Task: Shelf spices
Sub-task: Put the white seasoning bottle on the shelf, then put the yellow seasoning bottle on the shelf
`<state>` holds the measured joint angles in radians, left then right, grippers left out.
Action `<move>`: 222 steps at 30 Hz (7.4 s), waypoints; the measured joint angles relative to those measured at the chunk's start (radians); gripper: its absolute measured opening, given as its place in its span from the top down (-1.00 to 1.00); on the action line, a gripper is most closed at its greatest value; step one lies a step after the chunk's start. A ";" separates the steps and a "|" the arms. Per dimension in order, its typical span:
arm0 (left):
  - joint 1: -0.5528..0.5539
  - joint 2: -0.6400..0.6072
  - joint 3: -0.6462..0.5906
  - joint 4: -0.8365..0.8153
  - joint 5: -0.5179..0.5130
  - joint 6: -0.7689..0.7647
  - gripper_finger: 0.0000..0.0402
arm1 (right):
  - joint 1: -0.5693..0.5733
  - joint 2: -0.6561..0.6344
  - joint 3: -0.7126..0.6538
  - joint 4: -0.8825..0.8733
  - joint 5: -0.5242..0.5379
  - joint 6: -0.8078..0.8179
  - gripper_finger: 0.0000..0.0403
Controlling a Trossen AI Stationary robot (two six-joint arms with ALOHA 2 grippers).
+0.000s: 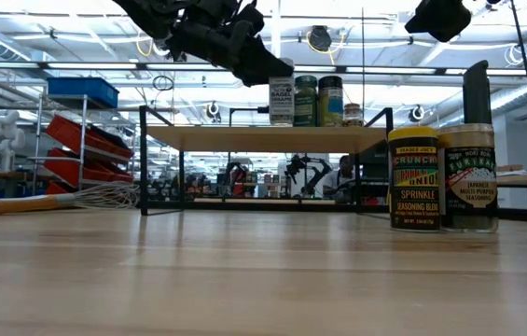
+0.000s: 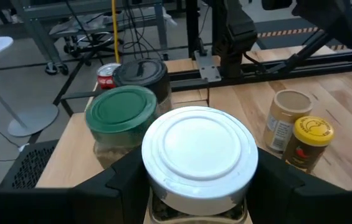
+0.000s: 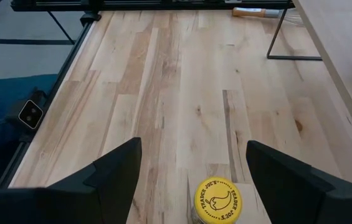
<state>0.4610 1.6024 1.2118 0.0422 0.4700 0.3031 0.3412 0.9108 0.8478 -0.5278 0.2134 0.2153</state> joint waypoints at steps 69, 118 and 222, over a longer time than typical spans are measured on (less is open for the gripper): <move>-0.182 -0.247 0.000 -0.128 -0.023 -0.096 -0.49 | 0.032 0.000 0.000 -0.258 -0.042 0.311 -0.37; -0.539 0.347 0.037 0.315 -0.392 -0.193 -0.65 | 0.073 0.002 0.000 -0.323 -0.031 0.344 -0.37; -0.509 0.493 0.203 0.254 -0.394 -0.244 -0.19 | 0.073 0.002 0.000 -0.285 -0.030 0.292 -0.37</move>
<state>-0.0482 2.0953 1.4143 0.2966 0.0757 0.0590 0.4145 0.9127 0.8474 -0.8124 0.1830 0.5072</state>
